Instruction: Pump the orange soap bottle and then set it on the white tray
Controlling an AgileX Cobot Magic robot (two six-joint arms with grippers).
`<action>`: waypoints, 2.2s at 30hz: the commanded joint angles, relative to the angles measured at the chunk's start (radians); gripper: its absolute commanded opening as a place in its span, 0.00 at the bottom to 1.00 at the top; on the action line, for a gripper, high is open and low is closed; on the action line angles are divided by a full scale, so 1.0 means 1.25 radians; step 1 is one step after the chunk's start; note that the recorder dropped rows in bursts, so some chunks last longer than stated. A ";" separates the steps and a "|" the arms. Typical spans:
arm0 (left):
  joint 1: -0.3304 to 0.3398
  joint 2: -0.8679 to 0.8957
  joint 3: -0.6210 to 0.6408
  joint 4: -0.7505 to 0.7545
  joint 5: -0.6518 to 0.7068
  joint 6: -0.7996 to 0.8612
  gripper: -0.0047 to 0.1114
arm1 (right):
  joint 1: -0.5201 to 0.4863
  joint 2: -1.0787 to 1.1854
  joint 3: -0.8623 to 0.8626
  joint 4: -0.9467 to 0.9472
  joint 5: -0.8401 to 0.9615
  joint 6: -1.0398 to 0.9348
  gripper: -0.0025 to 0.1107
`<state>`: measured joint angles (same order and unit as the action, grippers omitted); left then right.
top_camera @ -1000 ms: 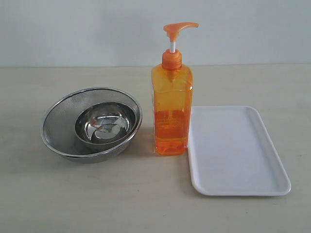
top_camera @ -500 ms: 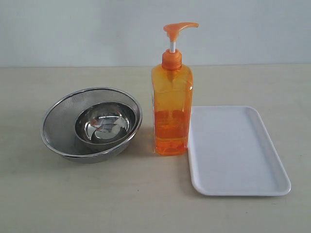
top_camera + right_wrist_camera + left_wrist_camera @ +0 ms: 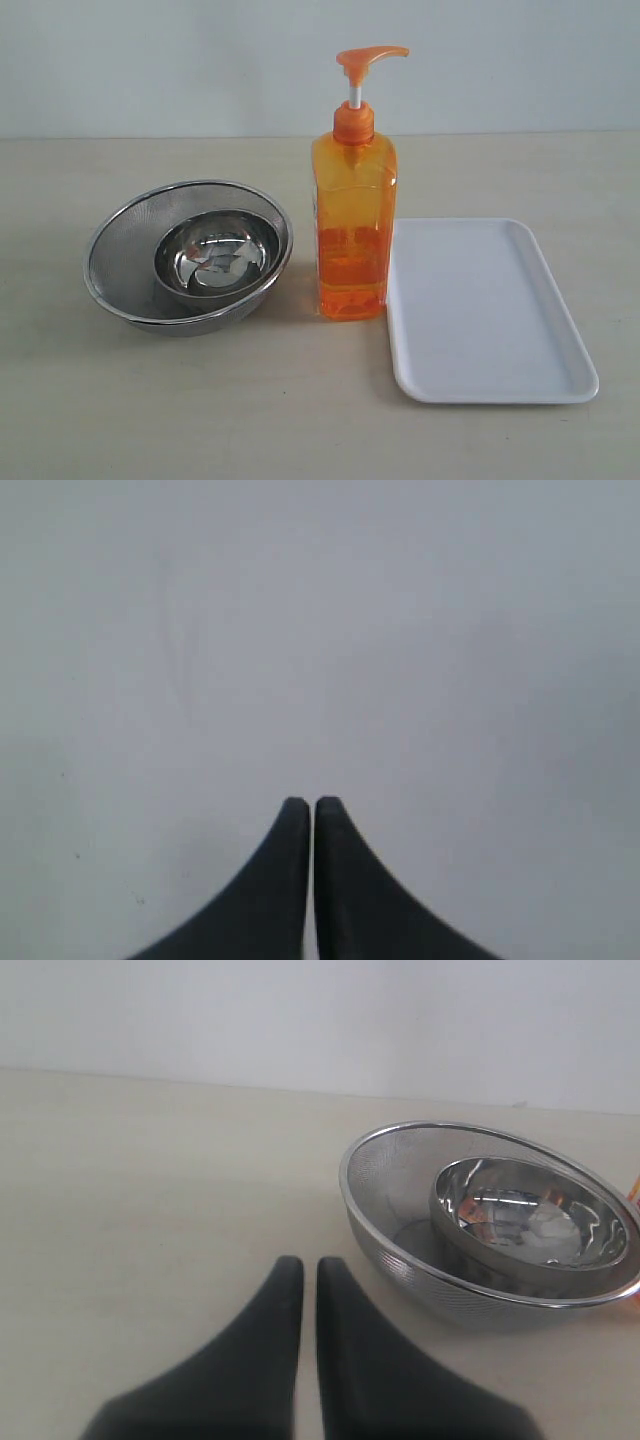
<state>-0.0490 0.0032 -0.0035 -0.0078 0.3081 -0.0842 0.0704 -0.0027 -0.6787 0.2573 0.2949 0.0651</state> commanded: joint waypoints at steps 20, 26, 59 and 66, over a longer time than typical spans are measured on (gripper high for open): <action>0.003 -0.003 0.003 -0.009 -0.001 0.003 0.08 | 0.000 0.594 -0.349 0.736 0.046 -0.873 0.02; 0.003 -0.003 0.003 -0.009 -0.001 0.003 0.08 | 0.000 0.610 -0.314 1.019 0.016 -1.137 0.02; 0.003 -0.003 0.003 -0.009 -0.001 0.003 0.08 | 0.000 0.626 0.023 1.190 0.137 -1.208 0.02; 0.003 -0.003 0.003 -0.009 -0.001 0.003 0.08 | 0.000 0.626 0.023 1.190 0.069 -1.188 0.02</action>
<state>-0.0490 0.0032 -0.0035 -0.0078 0.3081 -0.0842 0.0704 0.7807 -0.6453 1.7368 0.4599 -1.4474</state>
